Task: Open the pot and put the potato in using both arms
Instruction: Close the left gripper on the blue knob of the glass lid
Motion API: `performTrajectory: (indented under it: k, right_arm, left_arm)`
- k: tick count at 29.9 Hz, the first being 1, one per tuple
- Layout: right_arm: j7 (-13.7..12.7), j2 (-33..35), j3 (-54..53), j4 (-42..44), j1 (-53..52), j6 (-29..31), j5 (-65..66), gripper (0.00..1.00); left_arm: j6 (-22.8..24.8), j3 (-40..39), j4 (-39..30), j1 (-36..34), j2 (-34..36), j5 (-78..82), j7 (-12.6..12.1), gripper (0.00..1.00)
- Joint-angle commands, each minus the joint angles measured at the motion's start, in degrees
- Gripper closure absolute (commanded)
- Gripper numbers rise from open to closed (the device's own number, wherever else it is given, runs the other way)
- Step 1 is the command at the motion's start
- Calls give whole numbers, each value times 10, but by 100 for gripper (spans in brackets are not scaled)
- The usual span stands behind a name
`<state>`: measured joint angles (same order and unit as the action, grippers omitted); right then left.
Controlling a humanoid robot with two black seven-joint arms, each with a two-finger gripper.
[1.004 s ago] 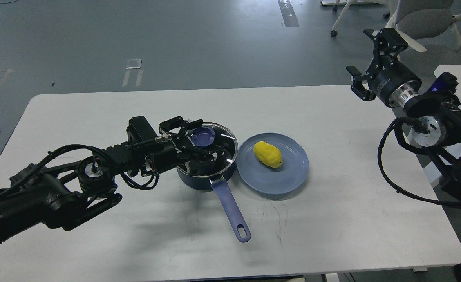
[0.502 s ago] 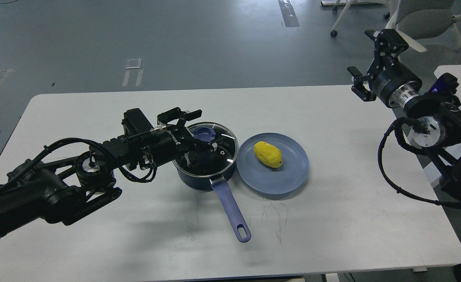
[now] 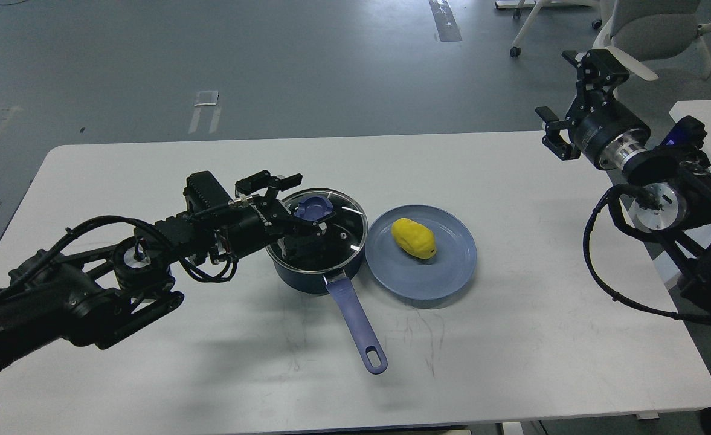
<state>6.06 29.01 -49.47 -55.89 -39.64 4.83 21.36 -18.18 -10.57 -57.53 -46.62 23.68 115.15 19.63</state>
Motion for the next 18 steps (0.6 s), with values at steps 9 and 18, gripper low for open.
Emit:
performTrajectory:
  k: [9,18]
  right_arm:
    - [0,-2,3,2,3,0,1,0]
    - [0,-1,3,3,4,-1,1,0]
  left_arm:
    - [2,15,3,1,0,-12,11,2]
    - [6,23,22,2,-9,-20,10,16]
